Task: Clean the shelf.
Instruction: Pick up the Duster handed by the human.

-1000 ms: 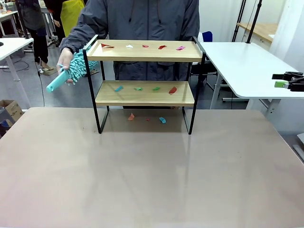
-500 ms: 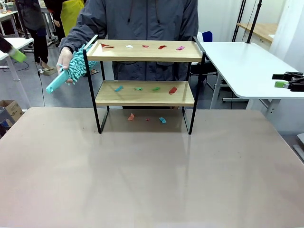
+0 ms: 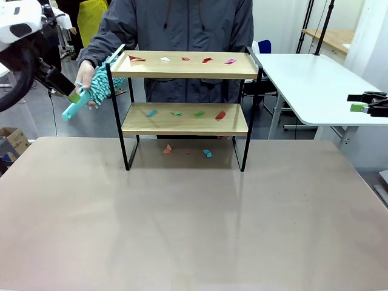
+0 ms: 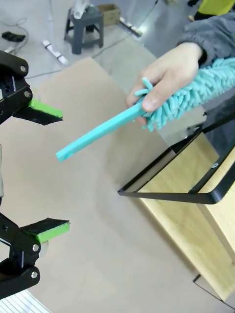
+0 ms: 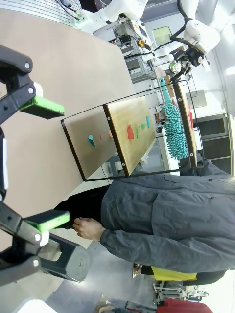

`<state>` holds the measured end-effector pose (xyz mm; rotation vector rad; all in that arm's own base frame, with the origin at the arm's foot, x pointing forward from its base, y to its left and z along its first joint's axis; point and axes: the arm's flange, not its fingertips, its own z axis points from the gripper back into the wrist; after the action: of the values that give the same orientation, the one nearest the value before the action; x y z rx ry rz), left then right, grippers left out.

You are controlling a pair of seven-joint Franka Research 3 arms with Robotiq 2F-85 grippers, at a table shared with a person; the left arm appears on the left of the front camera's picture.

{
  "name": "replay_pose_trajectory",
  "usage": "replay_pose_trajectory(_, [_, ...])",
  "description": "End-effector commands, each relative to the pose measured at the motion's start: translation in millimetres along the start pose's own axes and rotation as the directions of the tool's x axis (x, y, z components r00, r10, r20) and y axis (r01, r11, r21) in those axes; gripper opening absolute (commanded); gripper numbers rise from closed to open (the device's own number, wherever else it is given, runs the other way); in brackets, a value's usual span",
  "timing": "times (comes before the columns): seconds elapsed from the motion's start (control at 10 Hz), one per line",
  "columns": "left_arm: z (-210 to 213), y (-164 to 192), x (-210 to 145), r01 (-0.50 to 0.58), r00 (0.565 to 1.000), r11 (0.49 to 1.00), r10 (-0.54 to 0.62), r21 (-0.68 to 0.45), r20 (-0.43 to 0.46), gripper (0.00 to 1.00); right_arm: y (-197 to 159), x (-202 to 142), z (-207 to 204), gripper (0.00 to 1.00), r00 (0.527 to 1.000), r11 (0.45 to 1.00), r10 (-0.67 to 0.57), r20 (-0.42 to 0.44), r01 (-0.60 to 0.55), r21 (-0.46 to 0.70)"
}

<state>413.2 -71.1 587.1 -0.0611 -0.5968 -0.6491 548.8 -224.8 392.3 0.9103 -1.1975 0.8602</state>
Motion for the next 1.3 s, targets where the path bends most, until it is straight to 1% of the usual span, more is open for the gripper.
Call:
replay_pose_trajectory(0.0, [15.6,5.8,-5.6,0.027,0.999,1.000,-0.026,-0.012,0.024,1.00,0.2,2.7,-1.1,1.00,1.000,1.000,0.005,0.001,-0.005,0.001])
replay_pose_trajectory(0.1, [15.6,5.8,-5.6,0.027,0.999,1.000,-0.026,-0.012,0.024,1.00,0.2,2.7,-1.1,1.00,1.000,1.000,0.005,0.001,-0.005,0.001])
replay_pose_trajectory(0.2, [7.6,2.7,-0.9,0.003,1.000,1.000,-0.003,-0.007,0.017,1.00,0.2,2.7,-1.1,1.00,1.000,1.000,0.005,0.001,-0.005,0.001])
replay_pose_trajectory(0.3, [2.6,-6.7,0.0,-0.069,0.998,0.993,0.068,0.094,0.007,1.00,0.2,2.7,-1.1,1.00,1.000,1.000,0.005,0.001,-0.005,0.001])
replay_pose_trajectory(0.4, [-4.9,-13.9,4.2,-0.116,0.993,0.980,0.116,0.161,0.010,1.00,0.2,2.7,-1.1,1.00,1.000,1.000,0.005,0.001,-0.005,0.001])
replay_pose_trajectory(0.5, [-13.8,-18.1,9.7,-0.161,0.986,0.969,0.165,0.189,-0.008,1.00,0.2,2.7,-1.1,1.00,1.000,1.000,0.005,0.001,-0.005,0.001])
replay_pose_trajectory(0.7, [-31.7,-19.9,15.2,-0.254,0.963,0.929,0.268,0.270,-0.016,1.00,0.2,2.7,-1.1,1.00,1.000,1.000,0.005,0.001,-0.005,0.001])
replay_pose_trajectory(0.8, [-42.4,-19.9,14.6,-0.272,0.959,0.917,0.285,0.292,-0.002,1.00,0.2,2.7,-1.1,1.00,1.000,1.000,0.005,0.001,-0.005,0.001])
replay_pose_trajectory(1.2, [-72.1,-13.0,12.4,-0.293,0.951,0.924,0.308,0.244,-0.022,1.00,0.2,2.7,-1.1,1.00,1.000,1.000,0.005,0.001,-0.005,0.001])
